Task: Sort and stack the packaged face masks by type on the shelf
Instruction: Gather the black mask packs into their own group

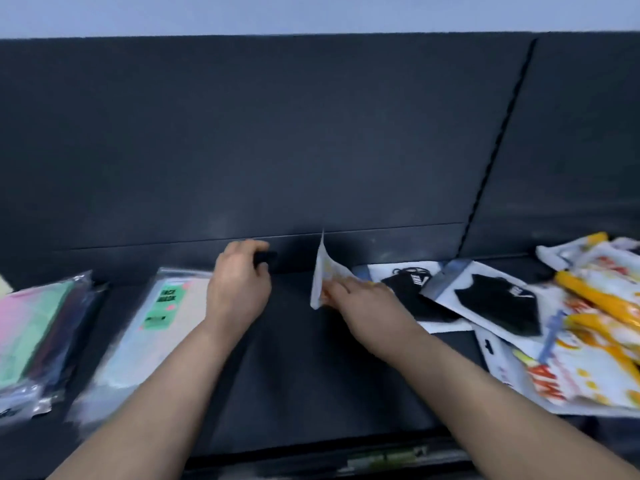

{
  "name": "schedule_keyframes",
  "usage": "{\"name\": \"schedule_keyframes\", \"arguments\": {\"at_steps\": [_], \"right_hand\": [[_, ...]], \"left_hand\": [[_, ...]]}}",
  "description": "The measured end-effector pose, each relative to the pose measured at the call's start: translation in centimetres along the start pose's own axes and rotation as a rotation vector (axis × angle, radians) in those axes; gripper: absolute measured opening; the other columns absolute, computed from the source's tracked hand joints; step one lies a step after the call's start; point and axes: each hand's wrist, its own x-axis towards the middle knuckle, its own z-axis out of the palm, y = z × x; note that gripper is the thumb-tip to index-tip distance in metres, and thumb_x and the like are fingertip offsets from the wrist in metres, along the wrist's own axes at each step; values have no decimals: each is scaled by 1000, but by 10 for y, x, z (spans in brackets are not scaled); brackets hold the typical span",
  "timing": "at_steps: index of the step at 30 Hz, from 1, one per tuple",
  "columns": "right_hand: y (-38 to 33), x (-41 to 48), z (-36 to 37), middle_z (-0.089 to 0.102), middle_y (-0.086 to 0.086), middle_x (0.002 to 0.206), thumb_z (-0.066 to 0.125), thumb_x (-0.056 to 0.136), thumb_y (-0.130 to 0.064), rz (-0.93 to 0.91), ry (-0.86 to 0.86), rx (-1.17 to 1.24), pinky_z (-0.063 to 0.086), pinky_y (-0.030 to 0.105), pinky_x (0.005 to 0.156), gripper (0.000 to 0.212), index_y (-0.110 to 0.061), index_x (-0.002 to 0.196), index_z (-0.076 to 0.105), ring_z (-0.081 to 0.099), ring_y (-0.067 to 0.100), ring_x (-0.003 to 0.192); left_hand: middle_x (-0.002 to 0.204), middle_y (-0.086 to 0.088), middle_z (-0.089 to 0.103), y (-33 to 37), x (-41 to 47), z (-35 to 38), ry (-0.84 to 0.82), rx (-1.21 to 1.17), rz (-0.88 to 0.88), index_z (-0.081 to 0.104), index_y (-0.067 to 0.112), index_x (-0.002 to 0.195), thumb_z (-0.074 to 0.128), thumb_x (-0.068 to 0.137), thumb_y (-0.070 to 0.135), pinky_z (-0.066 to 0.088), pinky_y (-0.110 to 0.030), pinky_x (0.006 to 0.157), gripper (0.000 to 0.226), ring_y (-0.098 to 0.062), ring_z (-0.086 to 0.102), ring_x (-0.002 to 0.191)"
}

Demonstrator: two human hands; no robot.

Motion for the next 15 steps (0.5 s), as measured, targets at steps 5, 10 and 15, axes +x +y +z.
{"name": "schedule_keyframes", "arguments": {"at_steps": [5, 10, 15], "right_hand": [[48, -35, -39, 42, 9, 142, 44, 88, -5, 203, 162, -57, 41, 44, 97, 53, -18, 140, 37, 43, 30, 129], [115, -97, -39, 45, 5, 138, 42, 87, -8, 413, -12, -150, 34, 39, 103, 52, -22, 137, 35, 44, 24, 129], [191, -149, -49, 45, 9, 137, 50, 86, -12, 590, -52, -283, 31, 43, 109, 54, -20, 137, 33, 43, 26, 129]], "left_hand": [[120, -2, 64, 56, -2, 27, -120, -32, 93, 62, 18, 119, 51, 91, 8, 44, -32, 94, 32, -22, 59, 111], [118, 2, 67, 123, -25, 92, -439, -11, 198, 64, 24, 115, 52, 90, 15, 50, -34, 91, 29, -20, 61, 107], [116, -6, 66, 188, -48, 146, -530, 118, 194, 60, 17, 114, 51, 89, 18, 48, -33, 85, 26, -27, 58, 109]]}}
